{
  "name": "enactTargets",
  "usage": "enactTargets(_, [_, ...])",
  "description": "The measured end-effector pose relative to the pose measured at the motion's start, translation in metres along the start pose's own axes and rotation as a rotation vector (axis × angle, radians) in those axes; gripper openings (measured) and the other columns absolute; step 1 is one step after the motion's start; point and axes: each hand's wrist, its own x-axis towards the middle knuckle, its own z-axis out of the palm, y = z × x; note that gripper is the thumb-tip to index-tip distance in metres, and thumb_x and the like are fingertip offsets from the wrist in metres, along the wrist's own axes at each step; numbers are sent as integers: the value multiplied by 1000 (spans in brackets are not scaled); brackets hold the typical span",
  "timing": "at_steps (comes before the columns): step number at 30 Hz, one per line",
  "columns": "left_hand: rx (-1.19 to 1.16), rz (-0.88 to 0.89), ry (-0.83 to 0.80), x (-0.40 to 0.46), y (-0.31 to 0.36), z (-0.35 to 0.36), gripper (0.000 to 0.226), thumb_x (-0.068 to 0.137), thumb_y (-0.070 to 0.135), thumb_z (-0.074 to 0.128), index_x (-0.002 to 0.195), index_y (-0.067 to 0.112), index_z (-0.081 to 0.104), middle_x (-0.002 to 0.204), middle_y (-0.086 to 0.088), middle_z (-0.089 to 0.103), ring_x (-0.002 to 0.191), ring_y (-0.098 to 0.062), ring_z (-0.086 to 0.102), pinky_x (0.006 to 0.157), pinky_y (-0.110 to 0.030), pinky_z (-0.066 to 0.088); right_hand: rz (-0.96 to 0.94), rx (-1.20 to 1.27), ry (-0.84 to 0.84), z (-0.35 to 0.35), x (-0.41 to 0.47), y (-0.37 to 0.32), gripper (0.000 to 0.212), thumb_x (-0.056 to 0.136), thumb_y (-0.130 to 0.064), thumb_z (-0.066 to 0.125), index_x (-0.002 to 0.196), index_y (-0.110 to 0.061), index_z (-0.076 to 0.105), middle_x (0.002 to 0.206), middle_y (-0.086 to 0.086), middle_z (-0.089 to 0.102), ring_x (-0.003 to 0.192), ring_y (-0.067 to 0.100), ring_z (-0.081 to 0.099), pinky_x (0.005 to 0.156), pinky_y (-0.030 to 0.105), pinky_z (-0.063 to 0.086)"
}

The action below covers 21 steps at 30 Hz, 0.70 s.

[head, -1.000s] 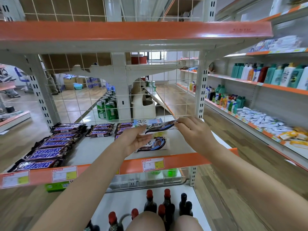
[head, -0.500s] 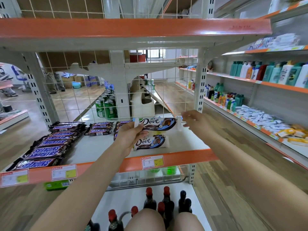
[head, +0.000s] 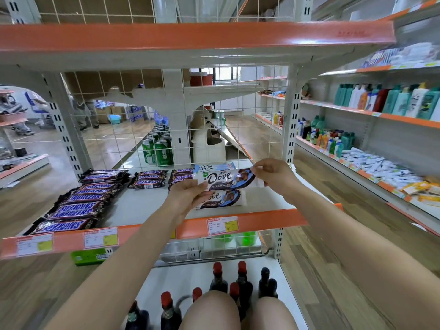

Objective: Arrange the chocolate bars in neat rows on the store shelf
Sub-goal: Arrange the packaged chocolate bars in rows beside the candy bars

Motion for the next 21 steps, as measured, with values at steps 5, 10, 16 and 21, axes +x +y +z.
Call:
enactTargets(5, [73,65,33,-7,3,-4,10,88,-1,59,79,4,56,79,-10,62,55,-6,67,63,-15,56,-19,-21,-5,7,-1,-1,7,91,-16,59,84,-15,58,77,-1,57,66,9,49,56,20,41])
enactTargets(10, [73,77,45,-12,7,-5,13,88,-1,59,77,6,55,80,-9,61,64,-11,65,66,-16,56,-23,-18,-13,9,0,-3,5,91,-17,60,90,-13,59,83,2,59,68,10,50,56,19,42])
enactTargets(16, [24,44,78,-13,4,-11,16,87,-4,58,76,6,52,81,-12,60,54,-9,67,65,-19,56,109,77,-46,16,0,3,11,84,-18,70,79,-13,61,72,1,57,64,10,52,54,15,51])
enactTargets(21, [124,45,74,-11,-3,-18,16,85,-3,62,74,4,52,77,-12,62,53,-9,67,62,-18,57,112,9,-45,25,-3,17,21,79,-11,73,93,0,62,81,14,58,76,23,54,78,40,52])
